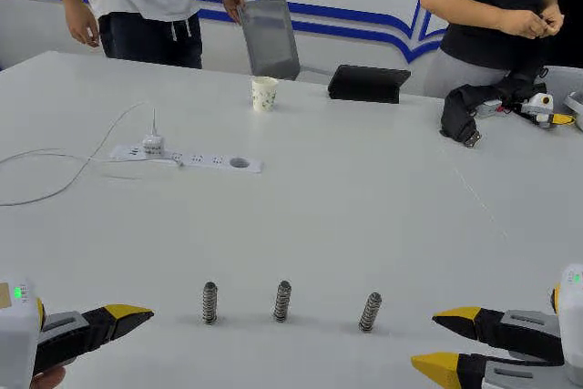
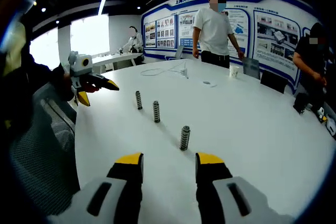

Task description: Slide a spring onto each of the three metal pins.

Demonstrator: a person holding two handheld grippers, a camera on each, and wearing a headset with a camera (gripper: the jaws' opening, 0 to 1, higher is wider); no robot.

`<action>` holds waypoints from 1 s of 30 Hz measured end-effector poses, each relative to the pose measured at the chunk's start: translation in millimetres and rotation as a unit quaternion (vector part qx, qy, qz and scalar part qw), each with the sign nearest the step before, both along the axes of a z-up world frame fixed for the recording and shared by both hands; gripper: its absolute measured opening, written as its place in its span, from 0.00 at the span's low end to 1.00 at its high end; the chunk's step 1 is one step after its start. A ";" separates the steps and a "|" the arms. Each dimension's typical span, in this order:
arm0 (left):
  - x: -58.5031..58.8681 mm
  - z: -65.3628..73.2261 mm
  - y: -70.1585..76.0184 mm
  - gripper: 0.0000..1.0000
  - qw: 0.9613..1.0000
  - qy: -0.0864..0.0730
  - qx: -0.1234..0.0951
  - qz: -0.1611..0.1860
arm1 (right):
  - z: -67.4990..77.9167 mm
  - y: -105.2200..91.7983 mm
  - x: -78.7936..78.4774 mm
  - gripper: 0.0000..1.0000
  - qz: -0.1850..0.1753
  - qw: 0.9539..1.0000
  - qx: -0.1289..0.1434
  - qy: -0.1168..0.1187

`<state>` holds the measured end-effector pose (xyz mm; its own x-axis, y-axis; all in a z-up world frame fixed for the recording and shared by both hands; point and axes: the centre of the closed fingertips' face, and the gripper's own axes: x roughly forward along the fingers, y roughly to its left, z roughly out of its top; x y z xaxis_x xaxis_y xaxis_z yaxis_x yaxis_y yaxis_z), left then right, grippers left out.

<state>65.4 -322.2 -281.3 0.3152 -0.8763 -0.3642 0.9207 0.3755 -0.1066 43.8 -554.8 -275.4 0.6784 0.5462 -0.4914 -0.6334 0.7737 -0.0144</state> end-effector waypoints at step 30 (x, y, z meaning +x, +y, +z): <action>4.6 -2.4 3.2 0.77 1.000 0.003 -0.004 0.012 | 4.1 -8.1 -1.2 0.53 -0.011 1.000 0.011 -0.027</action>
<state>70.0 -319.1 -283.7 0.3338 -0.8714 -0.3596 0.9108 0.3965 -0.1153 42.6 -562.9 -271.3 0.7158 0.5414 -0.4409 -0.6149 0.7880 -0.0307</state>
